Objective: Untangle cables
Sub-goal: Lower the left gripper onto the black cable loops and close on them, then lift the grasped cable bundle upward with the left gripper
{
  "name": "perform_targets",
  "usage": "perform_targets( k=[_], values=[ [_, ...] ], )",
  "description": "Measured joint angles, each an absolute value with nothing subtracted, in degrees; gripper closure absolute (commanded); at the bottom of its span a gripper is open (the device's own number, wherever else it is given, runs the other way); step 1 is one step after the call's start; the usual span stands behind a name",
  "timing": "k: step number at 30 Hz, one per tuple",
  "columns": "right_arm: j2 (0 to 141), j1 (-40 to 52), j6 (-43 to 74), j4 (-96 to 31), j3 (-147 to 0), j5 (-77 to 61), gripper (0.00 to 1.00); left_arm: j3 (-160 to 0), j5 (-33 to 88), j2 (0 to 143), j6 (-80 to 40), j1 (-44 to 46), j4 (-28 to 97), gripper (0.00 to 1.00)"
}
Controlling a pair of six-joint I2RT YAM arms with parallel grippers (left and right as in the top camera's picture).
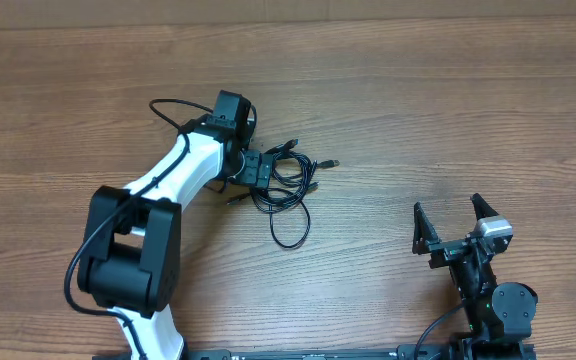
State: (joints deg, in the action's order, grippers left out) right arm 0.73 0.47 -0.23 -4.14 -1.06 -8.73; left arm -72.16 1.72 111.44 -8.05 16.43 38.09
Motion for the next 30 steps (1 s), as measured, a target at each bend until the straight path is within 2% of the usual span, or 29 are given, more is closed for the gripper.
perform_targets(
  k=[5,7,9,11,18,30],
  values=[
    [0.7,0.5,-0.2,-4.1,-1.1,-8.8,0.0,-72.4,1.2,112.7,-8.5,16.4,37.5,0.0],
    [0.7,0.5,-0.2,-4.2,-1.1,-8.8,0.0,-72.4,1.2,112.7,-8.7,16.4,37.5,0.09],
    [0.7,0.5,-0.2,-4.1,-1.1,-8.8,0.0,-72.5,1.0,112.8,-8.9,16.4,37.3,0.24],
    [0.7,0.5,-0.2,-4.1,-1.1,-8.8,0.0,-72.5,1.0,112.9,-8.8,16.4,37.2,0.45],
    [0.7,0.5,-0.2,-4.1,-1.1,-8.8,0.0,-72.5,1.0,113.2,-9.2,16.4,36.8,0.95],
    [0.7,0.5,-0.2,-4.1,-1.1,-8.8,0.0,-73.0,3.0,113.2,-9.0,16.4,39.6,0.96]
  ],
)
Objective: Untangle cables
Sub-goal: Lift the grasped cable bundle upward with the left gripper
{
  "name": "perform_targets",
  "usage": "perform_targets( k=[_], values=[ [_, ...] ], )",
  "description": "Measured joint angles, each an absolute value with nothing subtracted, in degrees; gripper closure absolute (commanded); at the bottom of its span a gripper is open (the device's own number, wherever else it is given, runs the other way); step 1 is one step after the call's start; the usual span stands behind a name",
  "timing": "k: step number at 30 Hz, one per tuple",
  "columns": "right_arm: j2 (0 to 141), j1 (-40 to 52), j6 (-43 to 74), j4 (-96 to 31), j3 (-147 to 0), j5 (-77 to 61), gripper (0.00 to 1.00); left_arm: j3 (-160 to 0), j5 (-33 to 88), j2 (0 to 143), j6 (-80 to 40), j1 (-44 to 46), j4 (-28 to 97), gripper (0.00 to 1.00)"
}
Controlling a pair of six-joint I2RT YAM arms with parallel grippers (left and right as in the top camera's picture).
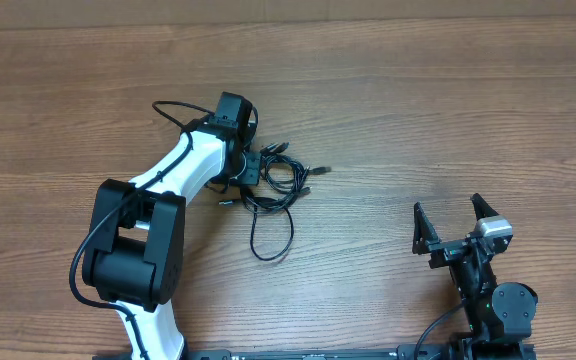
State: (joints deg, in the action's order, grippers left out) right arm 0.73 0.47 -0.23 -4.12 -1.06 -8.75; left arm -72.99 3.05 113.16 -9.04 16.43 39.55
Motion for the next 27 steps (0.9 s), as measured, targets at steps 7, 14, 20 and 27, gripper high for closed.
perform_targets(
  k=[7,14,20,27],
  values=[
    [0.7,0.5,-0.2,-4.2,-1.1,-8.8,0.0,-74.6,4.5,111.5,-8.1,16.4,45.0,0.96],
    [0.7,0.5,-0.2,-4.2,-1.1,-8.8,0.0,-77.2,5.8,99.7,-3.3,16.4,49.5,0.96],
    [0.7,0.5,-0.2,-4.1,-1.1,-8.8,0.0,-78.1,7.0,88.7,1.0,16.6,52.0,0.96],
    [0.7,0.5,-0.2,-4.2,-1.1,-8.8,0.0,-78.1,7.4,84.3,6.7,17.6,55.6,0.96]
  ],
)
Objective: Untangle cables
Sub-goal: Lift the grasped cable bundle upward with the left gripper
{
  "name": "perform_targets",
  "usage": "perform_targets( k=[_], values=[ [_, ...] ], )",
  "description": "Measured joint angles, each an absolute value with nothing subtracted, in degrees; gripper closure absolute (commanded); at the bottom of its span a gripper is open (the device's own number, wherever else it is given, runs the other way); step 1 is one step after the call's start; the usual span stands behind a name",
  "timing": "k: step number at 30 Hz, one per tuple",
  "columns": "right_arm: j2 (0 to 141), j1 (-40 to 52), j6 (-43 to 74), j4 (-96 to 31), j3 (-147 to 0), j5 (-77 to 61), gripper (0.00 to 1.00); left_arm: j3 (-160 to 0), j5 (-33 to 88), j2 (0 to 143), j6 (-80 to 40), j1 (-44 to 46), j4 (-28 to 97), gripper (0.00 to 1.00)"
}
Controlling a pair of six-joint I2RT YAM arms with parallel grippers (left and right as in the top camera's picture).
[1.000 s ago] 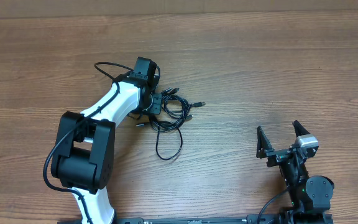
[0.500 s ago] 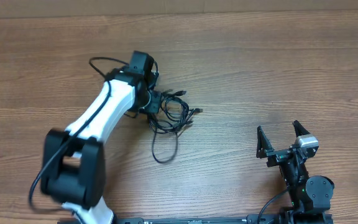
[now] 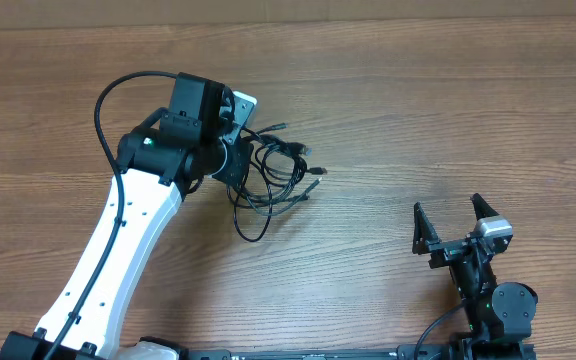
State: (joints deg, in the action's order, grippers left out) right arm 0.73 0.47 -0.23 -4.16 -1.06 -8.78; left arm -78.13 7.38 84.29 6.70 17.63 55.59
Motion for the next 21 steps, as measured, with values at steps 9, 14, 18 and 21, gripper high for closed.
perform_targets(
  k=[9,14,18,21],
  values=[
    [0.7,0.5,0.8,-2.2,-1.1,-9.1,0.0,-78.1,10.4,84.1,13.8,20.3,57.4,0.96],
    [0.7,0.5,7.6,-3.0,-1.5,-14.0,0.0,-78.1,12.7,84.1,15.1,21.1,57.4,0.96],
    [0.8,0.5,11.8,-15.6,-7.1,-19.5,0.0,-78.1,14.7,84.1,15.2,21.3,56.4,0.96],
    [1.3,0.5,13.2,-24.9,-13.8,-21.3,0.0,-78.1,17.1,84.1,15.3,21.3,54.4,0.96]
  ],
)
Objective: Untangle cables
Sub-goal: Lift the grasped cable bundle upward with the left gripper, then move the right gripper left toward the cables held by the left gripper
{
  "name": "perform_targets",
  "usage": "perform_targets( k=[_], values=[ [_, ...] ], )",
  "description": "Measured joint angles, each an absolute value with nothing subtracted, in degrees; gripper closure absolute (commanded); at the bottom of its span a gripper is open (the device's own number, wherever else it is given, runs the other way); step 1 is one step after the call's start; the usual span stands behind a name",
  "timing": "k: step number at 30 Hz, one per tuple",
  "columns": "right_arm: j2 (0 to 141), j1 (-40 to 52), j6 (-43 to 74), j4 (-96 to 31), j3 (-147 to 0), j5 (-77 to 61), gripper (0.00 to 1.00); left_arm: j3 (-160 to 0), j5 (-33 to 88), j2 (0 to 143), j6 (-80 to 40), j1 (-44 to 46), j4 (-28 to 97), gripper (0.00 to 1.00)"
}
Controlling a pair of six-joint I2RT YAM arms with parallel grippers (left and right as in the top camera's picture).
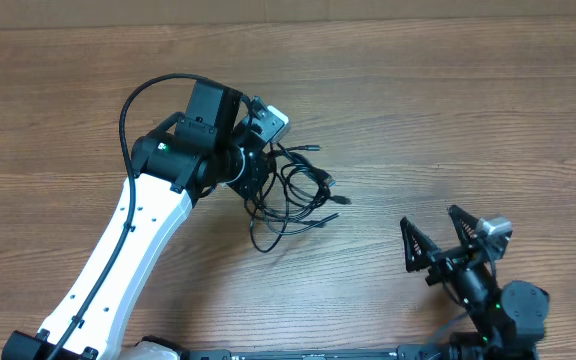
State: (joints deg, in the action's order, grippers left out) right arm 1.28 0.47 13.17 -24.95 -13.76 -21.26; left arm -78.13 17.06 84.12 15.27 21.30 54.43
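A tangled bundle of thin black cables (298,195) hangs from my left gripper (252,168), which is shut on its left side. The black wrist covers the fingers, so the grip itself is hidden. The left arm is raised, and loops and several plug ends (342,200) spread to the right and downward over the wooden table (448,100). My right gripper (430,220) is open near the front right, well apart from the cables, its two black fingers pointing away from the front edge and to the left.
The left arm's white link (118,260) runs diagonally from the front left up to the wrist. A black hose (133,100) arcs over that wrist. The right arm's base (513,310) sits at the front right edge.
The left wrist and the cable bundle it holds have shifted to the right. The right arm has turned, so its open fingers now point more to the left.
At first the left gripper was low on the bundle lying on the table. The bundle then sat slightly further left. Later the arm was raised with the cables dangling from it, and now it stands further right. The right gripper stayed open and still until its turn just now.
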Motion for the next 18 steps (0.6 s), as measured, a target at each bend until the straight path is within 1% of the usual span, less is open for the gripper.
perform_targets(
  k=[6,11,15,18],
  values=[
    [7.6,0.5,14.3,-37.9,-28.2,-24.6,0.0,-78.1,22.6,84.1,15.2,21.3,50.3,0.96],
    [19.5,0.5,14.6,-47.7,-38.1,-28.9,0.0,-78.1,27.9,84.1,15.3,21.3,48.2,0.96],
    [28.8,0.5,14.8,-49.4,-42.3,-33.3,0.0,-78.1,30.5,84.1,15.3,21.3,48.0,0.96],
    [34.5,0.5,16.0,-45.5,-43.5,-37.7,0.0,-78.1,31.6,84.1,15.3,21.3,48.0,0.96]
  ],
)
